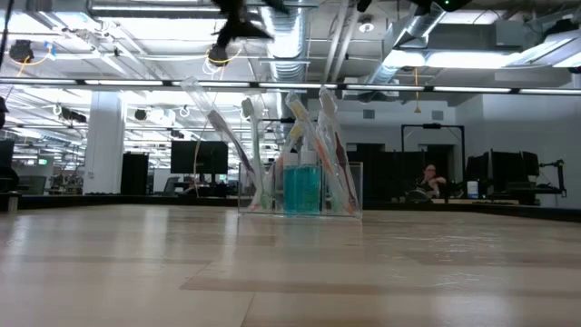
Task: Pick & Place toothbrushing station
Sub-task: Return to Home Position
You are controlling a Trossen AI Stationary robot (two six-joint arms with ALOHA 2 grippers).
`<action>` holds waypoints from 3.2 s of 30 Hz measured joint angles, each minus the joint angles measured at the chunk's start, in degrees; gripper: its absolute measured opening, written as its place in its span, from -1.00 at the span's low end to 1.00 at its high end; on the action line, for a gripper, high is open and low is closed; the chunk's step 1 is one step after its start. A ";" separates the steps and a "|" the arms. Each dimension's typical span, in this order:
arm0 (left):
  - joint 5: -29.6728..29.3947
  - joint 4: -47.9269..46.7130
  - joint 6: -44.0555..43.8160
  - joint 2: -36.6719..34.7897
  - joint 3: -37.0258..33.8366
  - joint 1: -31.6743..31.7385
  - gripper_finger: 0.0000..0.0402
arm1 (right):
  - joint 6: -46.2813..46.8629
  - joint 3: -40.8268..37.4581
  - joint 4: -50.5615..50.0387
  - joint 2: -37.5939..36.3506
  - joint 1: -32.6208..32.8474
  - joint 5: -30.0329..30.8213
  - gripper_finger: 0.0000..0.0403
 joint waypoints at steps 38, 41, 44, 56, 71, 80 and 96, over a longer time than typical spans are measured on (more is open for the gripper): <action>17.50 -1.97 10.73 -43.64 -1.74 1.09 0.13 | -21.26 -22.95 -17.76 -37.36 6.34 23.31 0.50; 18.37 -1.89 12.32 -47.76 -4.54 1.09 0.13 | -25.76 -32.27 -14.39 -43.45 15.06 35.59 0.50; 17.21 -0.91 11.99 -53.46 -8.47 1.09 0.13 | -30.29 -40.88 -6.44 -45.13 23.65 44.29 0.50; 16.33 0.63 9.28 -76.38 -25.43 1.09 0.15 | -34.97 -56.11 -7.95 -51.59 34.90 56.86 0.50; 15.07 -8.76 11.14 -76.50 -28.50 2.43 0.13 | -34.56 -77.59 -5.95 -79.39 38.66 60.89 0.50; 13.54 1.01 10.86 -76.60 -39.63 2.97 0.15 | -32.60 -86.63 -1.06 -86.10 40.23 67.20 0.50; 13.42 42.91 3.67 -76.71 -74.39 2.92 0.16 | -28.80 -86.70 -18.94 -86.23 42.30 64.40 0.50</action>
